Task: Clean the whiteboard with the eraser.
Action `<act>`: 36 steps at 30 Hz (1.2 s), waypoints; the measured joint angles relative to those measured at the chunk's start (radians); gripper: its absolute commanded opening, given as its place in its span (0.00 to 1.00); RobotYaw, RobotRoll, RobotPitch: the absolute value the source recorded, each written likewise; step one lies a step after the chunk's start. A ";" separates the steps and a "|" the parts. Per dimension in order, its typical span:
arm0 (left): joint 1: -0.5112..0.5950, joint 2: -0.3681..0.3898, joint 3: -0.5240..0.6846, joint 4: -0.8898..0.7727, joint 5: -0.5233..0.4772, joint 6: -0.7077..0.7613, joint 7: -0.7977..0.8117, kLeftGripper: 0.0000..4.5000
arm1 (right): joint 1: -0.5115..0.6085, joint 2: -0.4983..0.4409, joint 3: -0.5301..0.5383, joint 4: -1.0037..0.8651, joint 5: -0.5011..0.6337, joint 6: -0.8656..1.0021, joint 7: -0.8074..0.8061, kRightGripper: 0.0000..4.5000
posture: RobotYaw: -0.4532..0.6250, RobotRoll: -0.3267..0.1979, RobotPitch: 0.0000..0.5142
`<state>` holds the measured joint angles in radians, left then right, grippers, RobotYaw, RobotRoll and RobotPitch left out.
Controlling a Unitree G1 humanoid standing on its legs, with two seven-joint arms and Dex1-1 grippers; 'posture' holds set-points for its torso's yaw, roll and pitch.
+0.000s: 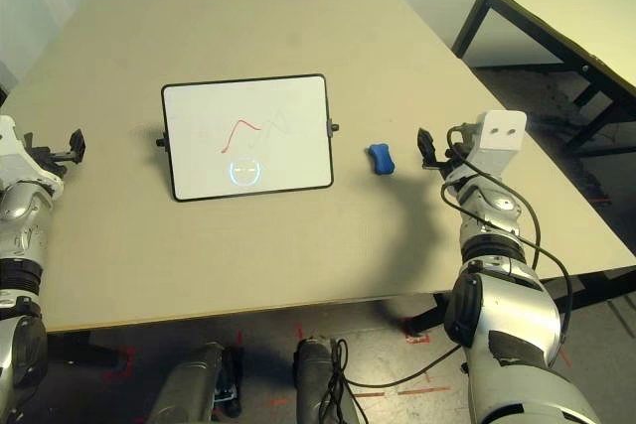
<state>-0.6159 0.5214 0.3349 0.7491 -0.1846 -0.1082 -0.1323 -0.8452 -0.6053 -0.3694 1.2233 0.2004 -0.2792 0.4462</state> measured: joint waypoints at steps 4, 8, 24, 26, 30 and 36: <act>-0.014 0.000 -0.005 0.008 0.014 -0.001 0.016 1.00 | 0.003 -0.002 -0.003 0.000 0.000 0.000 0.007 0.99 | 0.40 0.62 0.33; -0.016 -0.015 -0.011 0.016 0.026 -0.010 0.022 1.00 | 0.003 -0.010 -0.004 0.000 0.000 0.006 0.008 0.99 | 0.39 0.62 0.32; -0.071 0.080 -0.125 -0.399 -0.072 0.362 -0.360 1.00 | -0.058 0.050 0.098 -0.337 -0.002 0.492 -0.003 0.99 | 0.41 0.62 0.30; -0.072 0.079 -0.167 -0.486 -0.090 0.430 -0.404 1.00 | -0.052 0.087 0.114 -0.394 0.000 0.557 -0.016 0.99 | 0.41 0.62 0.30; -0.072 0.078 -0.202 -0.567 -0.102 0.522 -0.449 1.00 | -0.020 0.105 0.119 -0.451 -0.002 0.617 -0.044 0.99 | 0.41 0.62 0.31; -0.071 0.038 -0.263 -0.640 -0.104 0.574 -0.478 1.00 | 0.026 0.121 0.118 -0.483 -0.001 0.653 -0.082 0.99 | 0.41 0.62 0.32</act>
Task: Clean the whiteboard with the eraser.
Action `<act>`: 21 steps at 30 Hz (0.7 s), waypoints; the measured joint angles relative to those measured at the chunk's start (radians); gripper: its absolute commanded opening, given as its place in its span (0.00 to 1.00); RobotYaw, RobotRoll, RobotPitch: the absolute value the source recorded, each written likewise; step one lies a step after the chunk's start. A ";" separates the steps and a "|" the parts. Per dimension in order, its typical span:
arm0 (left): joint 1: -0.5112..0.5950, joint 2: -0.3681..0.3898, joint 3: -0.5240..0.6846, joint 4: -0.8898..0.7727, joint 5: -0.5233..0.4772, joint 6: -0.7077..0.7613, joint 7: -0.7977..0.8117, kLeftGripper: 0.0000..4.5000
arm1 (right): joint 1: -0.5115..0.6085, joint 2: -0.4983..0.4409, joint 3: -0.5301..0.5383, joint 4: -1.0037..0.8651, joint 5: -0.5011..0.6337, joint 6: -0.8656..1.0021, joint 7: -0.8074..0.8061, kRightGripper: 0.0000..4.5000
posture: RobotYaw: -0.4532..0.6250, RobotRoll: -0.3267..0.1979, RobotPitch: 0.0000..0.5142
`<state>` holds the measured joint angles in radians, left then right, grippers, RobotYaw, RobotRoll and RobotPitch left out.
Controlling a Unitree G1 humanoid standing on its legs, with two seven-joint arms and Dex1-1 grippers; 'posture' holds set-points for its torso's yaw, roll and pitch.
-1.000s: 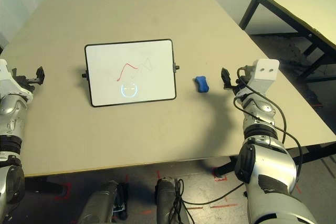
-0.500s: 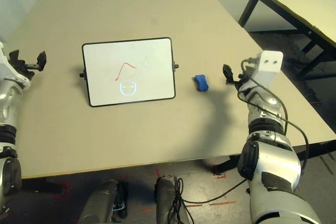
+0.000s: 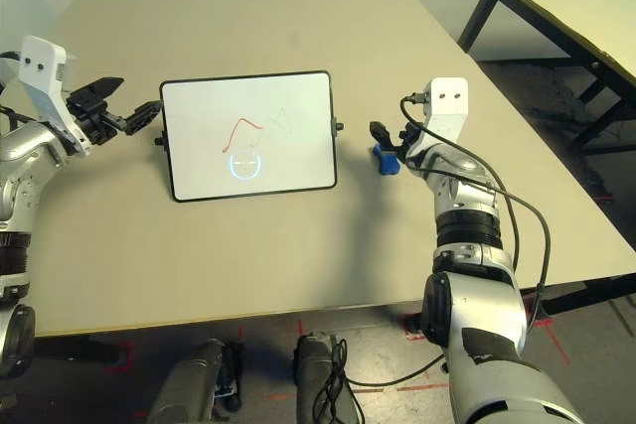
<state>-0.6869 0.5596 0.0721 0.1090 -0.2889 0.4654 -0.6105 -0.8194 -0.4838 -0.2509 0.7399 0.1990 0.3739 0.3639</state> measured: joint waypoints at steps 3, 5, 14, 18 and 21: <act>0.006 -0.009 -0.011 -0.012 0.002 0.004 -0.008 1.00 | 0.034 0.000 -0.002 -0.043 0.001 0.022 -0.007 0.99 | 0.40 0.62 0.32; 0.008 -0.021 -0.017 -0.012 0.006 0.004 -0.012 1.00 | 0.058 0.002 -0.002 -0.076 0.004 0.036 -0.010 0.99 | 0.40 0.62 0.32; 0.007 -0.060 -0.021 -0.011 0.017 0.002 -0.018 1.00 | 0.131 0.025 -0.003 -0.161 0.010 0.073 -0.026 0.99 | 0.39 0.62 0.32; 0.003 -0.070 -0.021 -0.003 0.019 0.001 -0.019 1.00 | 0.141 0.034 -0.003 -0.179 0.010 0.077 -0.030 0.72 | 0.39 0.62 0.32; 0.002 -0.071 -0.021 -0.001 0.019 0.001 -0.019 1.00 | 0.150 0.034 -0.002 -0.182 0.005 0.077 -0.038 0.49 | 0.40 0.62 0.32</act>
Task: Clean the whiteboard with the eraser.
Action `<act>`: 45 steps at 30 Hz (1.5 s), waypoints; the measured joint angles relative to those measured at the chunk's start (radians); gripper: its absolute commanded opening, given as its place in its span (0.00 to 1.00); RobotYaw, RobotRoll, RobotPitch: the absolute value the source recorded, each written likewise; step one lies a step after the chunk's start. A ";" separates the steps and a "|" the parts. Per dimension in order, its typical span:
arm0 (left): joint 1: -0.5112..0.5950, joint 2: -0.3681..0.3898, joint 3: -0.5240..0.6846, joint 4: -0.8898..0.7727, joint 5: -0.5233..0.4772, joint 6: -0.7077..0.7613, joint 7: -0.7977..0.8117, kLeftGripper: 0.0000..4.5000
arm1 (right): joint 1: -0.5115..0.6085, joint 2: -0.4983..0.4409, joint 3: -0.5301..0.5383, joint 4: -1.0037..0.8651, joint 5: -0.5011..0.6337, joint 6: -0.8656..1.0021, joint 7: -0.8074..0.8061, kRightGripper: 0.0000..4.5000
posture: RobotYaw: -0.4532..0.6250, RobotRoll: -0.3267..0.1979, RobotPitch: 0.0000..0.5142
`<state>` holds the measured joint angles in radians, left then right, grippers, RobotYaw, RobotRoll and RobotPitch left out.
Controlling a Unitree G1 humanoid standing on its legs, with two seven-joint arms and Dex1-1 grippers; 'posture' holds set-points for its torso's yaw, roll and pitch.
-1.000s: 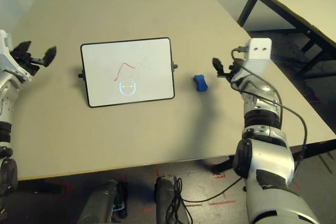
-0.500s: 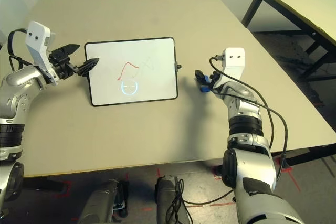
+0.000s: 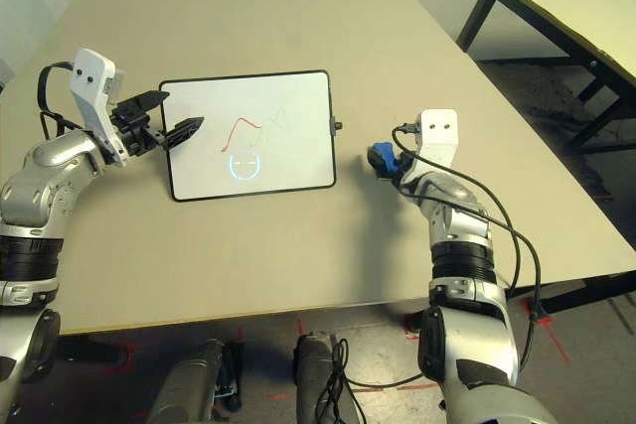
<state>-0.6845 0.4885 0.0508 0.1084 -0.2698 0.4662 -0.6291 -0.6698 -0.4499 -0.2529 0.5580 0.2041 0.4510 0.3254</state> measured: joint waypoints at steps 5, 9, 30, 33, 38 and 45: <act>0.000 0.000 0.001 0.001 0.000 -0.001 0.002 1.00 | 0.005 -0.002 0.005 -0.010 -0.008 0.004 0.000 0.17 | 0.40 0.62 0.31; -0.002 -0.002 0.001 0.001 0.000 -0.002 0.009 1.00 | 0.007 -0.004 0.011 -0.016 -0.014 0.006 0.001 0.13 | 0.39 0.62 0.30; -0.037 -0.026 -0.001 0.024 0.006 -0.012 0.023 1.00 | -0.163 0.091 0.130 -0.426 0.051 0.156 0.041 0.13 | 0.37 0.62 0.29; -0.036 -0.024 -0.014 0.023 0.016 -0.011 0.016 1.00 | -0.146 0.138 0.198 -0.439 0.053 0.169 0.057 0.13 | 0.38 0.62 0.29; -0.025 -0.005 -0.022 0.008 0.022 0.013 -0.008 1.00 | -0.129 0.159 0.268 -0.376 0.007 0.117 0.078 0.13 | 0.39 0.62 0.29; -0.011 -0.006 -0.029 -0.035 0.021 0.046 -0.018 1.00 | -0.108 0.171 0.289 -0.298 -0.030 0.048 0.100 0.13 | 0.40 0.62 0.30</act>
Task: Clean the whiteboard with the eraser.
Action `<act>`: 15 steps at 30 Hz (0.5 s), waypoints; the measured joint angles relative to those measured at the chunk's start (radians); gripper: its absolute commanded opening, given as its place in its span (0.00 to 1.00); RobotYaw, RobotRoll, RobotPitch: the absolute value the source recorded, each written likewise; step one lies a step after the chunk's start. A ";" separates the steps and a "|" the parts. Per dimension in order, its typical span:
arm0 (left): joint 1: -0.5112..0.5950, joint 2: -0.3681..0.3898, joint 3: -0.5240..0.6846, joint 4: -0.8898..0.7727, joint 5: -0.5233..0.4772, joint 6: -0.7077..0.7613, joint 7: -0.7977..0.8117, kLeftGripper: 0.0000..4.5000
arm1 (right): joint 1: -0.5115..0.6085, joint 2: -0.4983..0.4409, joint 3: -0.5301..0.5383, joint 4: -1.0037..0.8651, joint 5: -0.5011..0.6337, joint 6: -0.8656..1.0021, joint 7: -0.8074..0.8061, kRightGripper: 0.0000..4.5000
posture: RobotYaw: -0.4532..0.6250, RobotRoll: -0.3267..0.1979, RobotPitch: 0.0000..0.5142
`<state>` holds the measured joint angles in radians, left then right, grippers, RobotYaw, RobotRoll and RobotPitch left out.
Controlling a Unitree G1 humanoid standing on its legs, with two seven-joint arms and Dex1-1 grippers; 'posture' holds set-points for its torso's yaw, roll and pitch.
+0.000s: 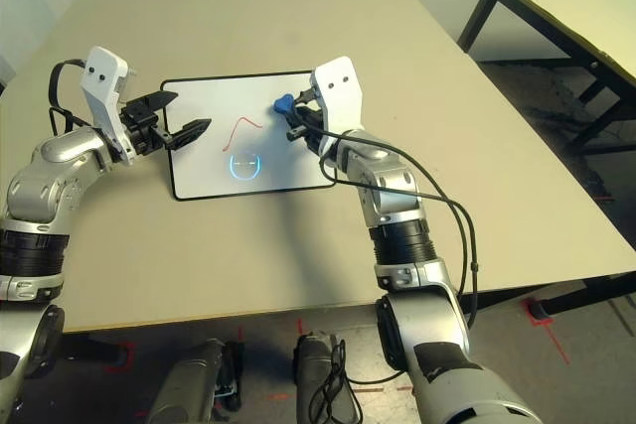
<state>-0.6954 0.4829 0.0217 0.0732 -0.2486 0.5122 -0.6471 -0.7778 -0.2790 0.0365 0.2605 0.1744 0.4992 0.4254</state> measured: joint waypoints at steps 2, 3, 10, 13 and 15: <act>0.001 0.000 0.000 -0.012 0.000 0.009 -0.001 1.00 | 0.008 0.004 0.008 0.000 -0.003 0.000 0.004 0.13 | 0.40 0.62 0.30; 0.001 0.000 0.000 -0.017 0.000 0.011 -0.002 1.00 | 0.013 0.009 0.012 -0.003 -0.004 0.003 0.007 0.13 | 0.40 0.62 0.30; 0.003 -0.015 -0.006 -0.033 0.000 0.027 -0.004 1.00 | 0.059 0.044 0.056 -0.081 -0.004 0.084 0.023 0.13 | 0.39 0.62 0.30; 0.003 -0.020 -0.008 -0.033 0.000 0.028 -0.004 1.00 | 0.069 0.049 0.063 -0.102 -0.004 0.107 0.026 0.13 | 0.39 0.62 0.31; 0.003 -0.020 -0.008 -0.033 0.000 0.028 -0.005 1.00 | 0.070 0.049 0.062 -0.104 -0.005 0.107 0.023 0.13 | 0.39 0.62 0.31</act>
<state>-0.6924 0.4629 0.0135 0.0400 -0.2487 0.5407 -0.6520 -0.7075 -0.2302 0.0987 0.1564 0.1692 0.6060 0.4486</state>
